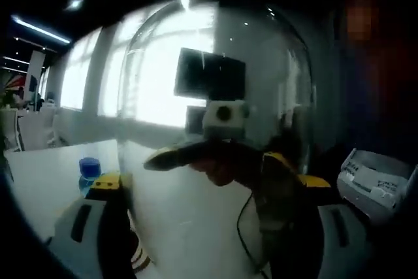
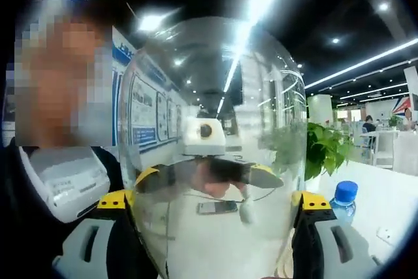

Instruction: Open the cover put in the Mizone put the cover back on

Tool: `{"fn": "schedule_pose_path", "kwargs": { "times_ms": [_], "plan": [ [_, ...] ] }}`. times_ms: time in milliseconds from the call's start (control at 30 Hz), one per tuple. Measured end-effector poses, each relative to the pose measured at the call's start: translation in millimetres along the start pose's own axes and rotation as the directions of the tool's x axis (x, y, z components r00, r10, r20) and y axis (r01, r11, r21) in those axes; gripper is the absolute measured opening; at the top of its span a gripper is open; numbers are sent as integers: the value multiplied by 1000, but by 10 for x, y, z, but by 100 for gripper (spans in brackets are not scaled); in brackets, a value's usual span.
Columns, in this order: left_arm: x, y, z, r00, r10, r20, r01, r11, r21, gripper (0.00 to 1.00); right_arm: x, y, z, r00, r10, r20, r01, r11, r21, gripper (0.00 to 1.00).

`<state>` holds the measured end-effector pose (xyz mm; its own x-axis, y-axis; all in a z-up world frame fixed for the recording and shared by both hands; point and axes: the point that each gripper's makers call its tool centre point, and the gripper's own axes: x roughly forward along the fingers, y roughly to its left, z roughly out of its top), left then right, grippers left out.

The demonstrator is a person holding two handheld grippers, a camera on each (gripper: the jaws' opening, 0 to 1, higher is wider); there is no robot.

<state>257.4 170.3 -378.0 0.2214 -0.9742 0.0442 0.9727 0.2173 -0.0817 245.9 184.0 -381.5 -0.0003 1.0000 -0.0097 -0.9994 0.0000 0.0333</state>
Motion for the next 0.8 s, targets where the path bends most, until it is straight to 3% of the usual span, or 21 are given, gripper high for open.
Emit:
{"fn": "schedule_pose_path", "kwargs": {
  "times_ms": [367,800],
  "plan": [
    [37,104,496,1000,-9,26,9,1000,10,87,6,-132,468,1000,-12,15,12,1000,-12,91],
    [146,357,810,1000,-4,-25,5,999,38,87,-27,-407,789,999,-7,42,9,1000,-30,91]
  ]
}}
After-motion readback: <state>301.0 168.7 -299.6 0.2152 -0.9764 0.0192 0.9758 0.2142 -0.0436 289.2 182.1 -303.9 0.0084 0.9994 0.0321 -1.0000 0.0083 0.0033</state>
